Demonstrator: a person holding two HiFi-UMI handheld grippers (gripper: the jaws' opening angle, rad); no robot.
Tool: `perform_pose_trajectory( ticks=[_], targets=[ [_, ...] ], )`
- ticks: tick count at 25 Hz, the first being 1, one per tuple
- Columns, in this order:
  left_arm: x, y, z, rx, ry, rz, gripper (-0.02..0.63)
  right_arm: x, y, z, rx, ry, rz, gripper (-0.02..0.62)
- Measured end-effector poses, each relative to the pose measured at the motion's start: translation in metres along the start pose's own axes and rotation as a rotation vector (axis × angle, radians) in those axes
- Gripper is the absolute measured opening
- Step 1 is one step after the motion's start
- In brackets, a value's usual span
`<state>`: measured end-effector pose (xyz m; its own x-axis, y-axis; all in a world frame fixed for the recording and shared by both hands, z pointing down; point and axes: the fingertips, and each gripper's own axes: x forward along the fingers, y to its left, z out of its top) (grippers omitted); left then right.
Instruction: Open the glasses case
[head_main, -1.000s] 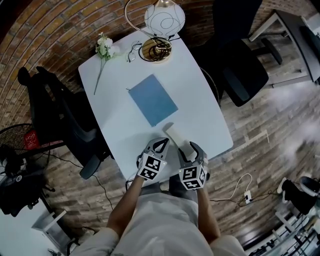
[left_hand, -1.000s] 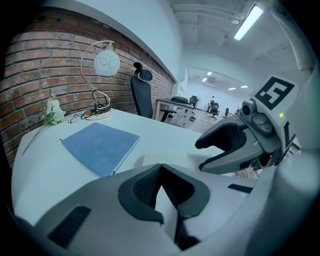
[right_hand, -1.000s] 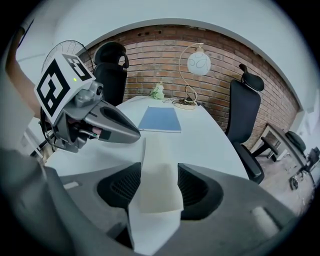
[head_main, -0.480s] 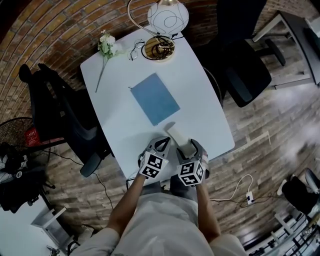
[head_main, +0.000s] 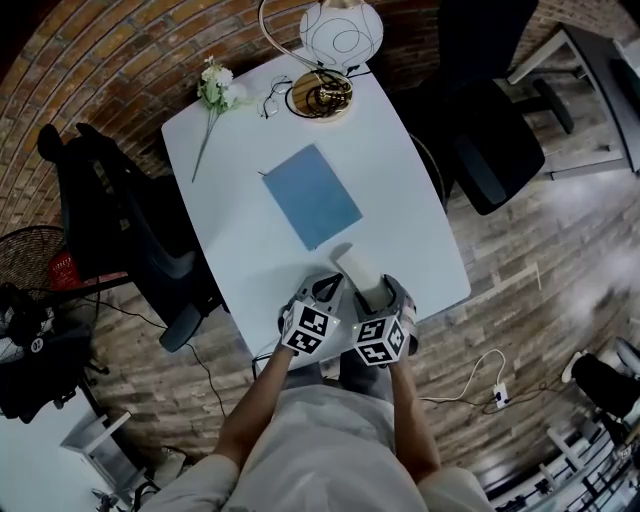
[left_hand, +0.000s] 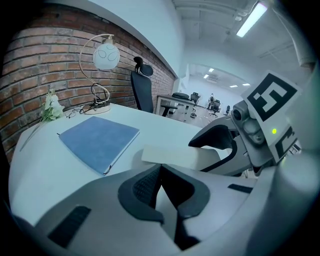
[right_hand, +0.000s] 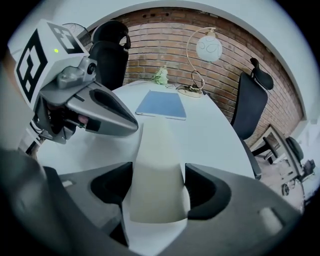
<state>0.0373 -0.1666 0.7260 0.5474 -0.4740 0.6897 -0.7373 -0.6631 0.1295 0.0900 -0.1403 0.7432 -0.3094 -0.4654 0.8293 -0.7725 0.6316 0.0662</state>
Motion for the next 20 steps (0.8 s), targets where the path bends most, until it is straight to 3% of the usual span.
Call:
perform_pose_trajectory(
  ticks=[20],
  targets=[
    [0.013, -0.006, -0.006, 0.000, 0.021, -0.012, 0.003, -0.008, -0.004, 0.009, 0.157, -0.037, 0.129, 0.311]
  ],
)
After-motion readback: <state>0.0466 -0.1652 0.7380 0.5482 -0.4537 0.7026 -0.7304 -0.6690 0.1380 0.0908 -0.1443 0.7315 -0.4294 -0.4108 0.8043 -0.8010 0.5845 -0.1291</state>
